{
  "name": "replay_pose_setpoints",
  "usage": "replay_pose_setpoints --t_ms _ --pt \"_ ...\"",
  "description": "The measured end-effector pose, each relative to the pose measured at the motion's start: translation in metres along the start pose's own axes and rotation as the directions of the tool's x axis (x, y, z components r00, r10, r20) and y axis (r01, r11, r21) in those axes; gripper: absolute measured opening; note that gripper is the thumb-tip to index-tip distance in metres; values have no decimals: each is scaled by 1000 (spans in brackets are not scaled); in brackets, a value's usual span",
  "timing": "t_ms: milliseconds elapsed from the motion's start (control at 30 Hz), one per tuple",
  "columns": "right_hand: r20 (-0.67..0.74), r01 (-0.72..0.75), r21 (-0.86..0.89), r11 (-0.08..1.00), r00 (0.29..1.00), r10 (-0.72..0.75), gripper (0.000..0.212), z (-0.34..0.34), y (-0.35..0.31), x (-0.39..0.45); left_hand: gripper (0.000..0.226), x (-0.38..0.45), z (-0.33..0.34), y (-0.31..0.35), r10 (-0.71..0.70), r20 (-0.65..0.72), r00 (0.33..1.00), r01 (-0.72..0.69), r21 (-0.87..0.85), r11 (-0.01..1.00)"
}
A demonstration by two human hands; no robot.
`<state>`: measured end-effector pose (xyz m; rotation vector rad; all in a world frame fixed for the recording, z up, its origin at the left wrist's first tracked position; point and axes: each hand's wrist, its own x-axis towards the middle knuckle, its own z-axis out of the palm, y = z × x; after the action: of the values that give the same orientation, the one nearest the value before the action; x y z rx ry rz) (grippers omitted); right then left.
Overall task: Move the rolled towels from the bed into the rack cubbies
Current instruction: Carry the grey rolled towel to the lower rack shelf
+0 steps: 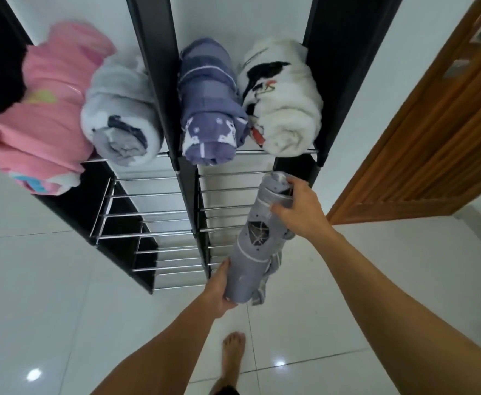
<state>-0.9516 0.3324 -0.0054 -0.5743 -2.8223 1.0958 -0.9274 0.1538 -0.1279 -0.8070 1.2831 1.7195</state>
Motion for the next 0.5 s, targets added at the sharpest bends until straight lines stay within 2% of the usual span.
replay_pose_setpoints --t_ms 133,200,267,333,367,500 --pt "53 -1 -108 994 999 7 83 27 8 67 53 42 6 38 -58 -2 998 58 33 998" --pt "38 -10 -143 990 999 16 85 39 13 95 56 59 8 59 -72 -15 997 73 72 995" --pt "28 -15 -166 986 999 20 69 48 19 118 60 75 11 74 -83 -24 996 84 88 993" --pt "110 -21 -190 982 993 42 48 51 21 137 63 85 16 79 -92 -23 995 94 103 990" --pt "154 -27 -204 979 986 60 44 51 21 147 63 91 18 80 -98 -10 995 99 106 989" --pt "218 -45 -186 981 972 86 55 68 23 164 41 99 39 78 -95 81 992 86 115 990"
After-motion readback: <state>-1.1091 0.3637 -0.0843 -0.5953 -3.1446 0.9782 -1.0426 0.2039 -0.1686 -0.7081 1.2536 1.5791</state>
